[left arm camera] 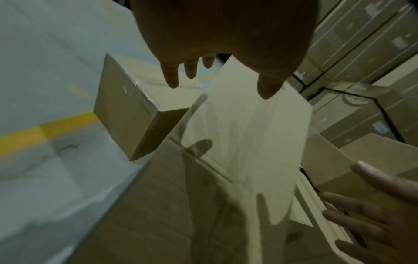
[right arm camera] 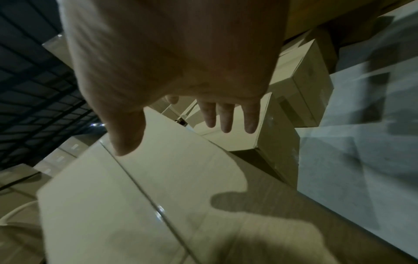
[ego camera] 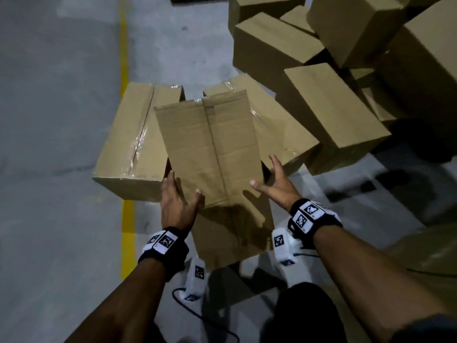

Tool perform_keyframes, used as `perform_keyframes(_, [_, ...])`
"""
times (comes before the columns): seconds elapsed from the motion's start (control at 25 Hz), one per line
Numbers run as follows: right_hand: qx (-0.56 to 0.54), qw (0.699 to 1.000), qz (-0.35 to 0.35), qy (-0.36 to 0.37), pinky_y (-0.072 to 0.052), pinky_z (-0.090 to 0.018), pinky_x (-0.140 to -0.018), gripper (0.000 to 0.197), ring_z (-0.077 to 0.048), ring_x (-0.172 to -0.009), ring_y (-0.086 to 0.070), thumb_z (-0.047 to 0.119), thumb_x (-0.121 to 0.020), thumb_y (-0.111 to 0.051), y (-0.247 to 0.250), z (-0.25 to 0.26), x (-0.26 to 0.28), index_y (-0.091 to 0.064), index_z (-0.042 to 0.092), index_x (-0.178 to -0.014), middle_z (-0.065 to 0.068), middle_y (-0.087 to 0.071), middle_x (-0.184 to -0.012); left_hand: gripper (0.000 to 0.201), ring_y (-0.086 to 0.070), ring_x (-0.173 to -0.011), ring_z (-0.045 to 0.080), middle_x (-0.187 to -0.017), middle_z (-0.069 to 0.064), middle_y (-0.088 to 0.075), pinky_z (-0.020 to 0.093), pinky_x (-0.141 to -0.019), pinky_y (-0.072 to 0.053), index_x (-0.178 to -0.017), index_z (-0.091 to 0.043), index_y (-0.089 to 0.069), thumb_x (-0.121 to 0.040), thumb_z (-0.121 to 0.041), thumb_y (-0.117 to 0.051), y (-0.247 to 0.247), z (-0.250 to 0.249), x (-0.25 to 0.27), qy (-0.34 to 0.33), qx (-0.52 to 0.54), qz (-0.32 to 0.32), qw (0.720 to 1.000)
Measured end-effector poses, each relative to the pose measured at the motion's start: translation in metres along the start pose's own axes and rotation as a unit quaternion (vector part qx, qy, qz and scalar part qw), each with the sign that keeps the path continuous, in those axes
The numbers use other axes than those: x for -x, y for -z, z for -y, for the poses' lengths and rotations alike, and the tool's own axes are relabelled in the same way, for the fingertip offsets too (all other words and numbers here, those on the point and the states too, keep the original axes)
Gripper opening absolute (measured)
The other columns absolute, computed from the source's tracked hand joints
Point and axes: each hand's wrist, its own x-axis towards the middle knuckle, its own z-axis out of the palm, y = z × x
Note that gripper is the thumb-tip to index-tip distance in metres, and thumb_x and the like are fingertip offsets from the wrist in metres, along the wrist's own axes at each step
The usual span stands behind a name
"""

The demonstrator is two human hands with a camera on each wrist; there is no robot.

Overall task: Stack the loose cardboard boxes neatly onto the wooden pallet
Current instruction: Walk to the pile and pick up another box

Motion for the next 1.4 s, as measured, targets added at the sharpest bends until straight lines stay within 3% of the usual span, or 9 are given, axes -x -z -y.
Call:
perform_keyframes(0.08, [0.002,0.999,0.001,0.045,-0.022,-0.051,-0.119,0.109,-0.027,-0.153,-0.014,0.036,-0.081,-0.082,-0.014,-0.034,-0.034,-0.004,0.043,-0.158,0.000,-0.008,-0.169,0.100,-0.019,-0.150,0.023,-0.162,0.009,-0.020,0.033,-0.119,-0.019,-0.158,-0.022,-0.015,-0.076,-0.061,-0.058,-0.030,0.030,-0.006,0.013,0.032,-0.025,0.999])
perform_keyframes(0.16, [0.011,0.996,-0.003,0.090,-0.021,-0.053,-0.120,0.117,-0.027,-0.153,-0.013,0.039,-0.076,-0.085,-0.027,-0.060,-0.065,-0.002,0.044,-0.158,0.001,-0.007,-0.169,0.103,-0.018,-0.150,0.021,-0.164,0.006,-0.014,0.026,-0.113,-0.016,-0.158,-0.029,-0.009,-0.079,-0.058,-0.067,-0.057,0.055,-0.012,0.021,0.057,-0.053,0.997])
perform_keyframes(0.32, [-0.009,0.989,-0.036,0.145,-0.019,-0.049,-0.120,0.121,-0.023,-0.153,-0.013,0.033,-0.074,-0.088,-0.039,-0.087,-0.101,-0.001,0.043,-0.158,0.000,-0.009,-0.169,0.104,-0.039,-0.138,0.024,-0.158,0.002,-0.030,0.030,-0.110,-0.028,-0.155,-0.044,-0.002,-0.082,-0.043,-0.077,-0.084,0.079,-0.023,0.021,0.113,-0.097,0.989])
perform_keyframes(0.52, [-0.039,0.979,-0.073,0.186,-0.024,-0.045,-0.121,0.120,-0.021,-0.150,-0.023,0.032,-0.073,-0.089,-0.053,-0.091,-0.102,-0.006,0.038,-0.159,-0.001,-0.018,-0.167,0.103,-0.051,-0.127,0.027,-0.149,0.002,-0.045,0.046,-0.110,-0.040,-0.147,-0.059,-0.003,-0.078,-0.046,-0.079,-0.084,0.074,-0.021,0.035,0.129,-0.118,0.984])
perform_keyframes(0.72, [-0.059,0.980,-0.072,0.175,-0.027,-0.047,-0.120,0.121,-0.021,-0.148,-0.027,0.037,-0.068,-0.086,-0.042,-0.067,-0.072,-0.006,0.036,-0.160,-0.002,-0.022,-0.165,0.103,-0.051,-0.128,0.026,-0.150,-0.002,-0.044,0.045,-0.109,-0.040,-0.147,-0.059,-0.004,-0.077,-0.047,-0.078,-0.064,0.047,-0.013,0.035,0.125,-0.105,0.986])
perform_keyframes(0.96, [-0.077,0.983,-0.078,0.148,-0.029,-0.052,-0.118,0.117,-0.024,-0.145,-0.031,0.026,-0.076,-0.086,0.014,0.040,0.027,-0.005,0.037,-0.159,-0.003,-0.026,-0.162,0.103,-0.049,-0.130,0.021,-0.152,-0.006,-0.041,0.048,-0.110,-0.041,-0.145,-0.061,-0.007,-0.074,-0.046,-0.079,0.027,-0.058,0.008,0.022,0.161,-0.070,0.984])
perform_keyframes(1.2, [-0.048,0.981,-0.097,0.162,-0.033,-0.036,-0.105,0.118,-0.009,-0.124,-0.039,0.027,-0.078,-0.085,0.064,0.211,0.154,0.001,0.042,-0.158,0.018,-0.036,-0.133,0.101,-0.048,-0.132,0.025,-0.151,-0.005,-0.044,0.050,-0.110,-0.040,-0.145,-0.060,-0.006,-0.073,-0.053,-0.076,0.187,-0.207,0.040,0.020,0.138,-0.058,0.989])
perform_keyframes(1.28, [-0.046,0.979,-0.096,0.172,-0.033,-0.039,-0.110,0.118,-0.010,-0.130,-0.037,0.031,-0.077,-0.085,0.077,0.273,0.200,0.001,0.047,-0.156,0.017,-0.034,-0.146,0.100,-0.049,-0.131,0.027,-0.149,-0.004,-0.045,0.051,-0.109,-0.041,-0.145,-0.061,-0.006,-0.072,-0.056,-0.075,0.250,-0.255,0.053,0.013,0.134,-0.057,0.989])
perform_keyframes(1.4, [-0.050,0.977,-0.086,0.189,-0.031,-0.055,-0.117,0.115,-0.020,-0.145,-0.032,0.040,-0.073,-0.084,0.083,0.348,0.254,-0.001,0.060,-0.150,0.007,-0.022,-0.164,0.099,-0.050,-0.128,0.026,-0.148,-0.003,-0.046,0.050,-0.108,-0.042,-0.146,-0.060,-0.005,-0.075,-0.054,-0.075,0.328,-0.303,0.070,0.003,0.129,-0.065,0.989])
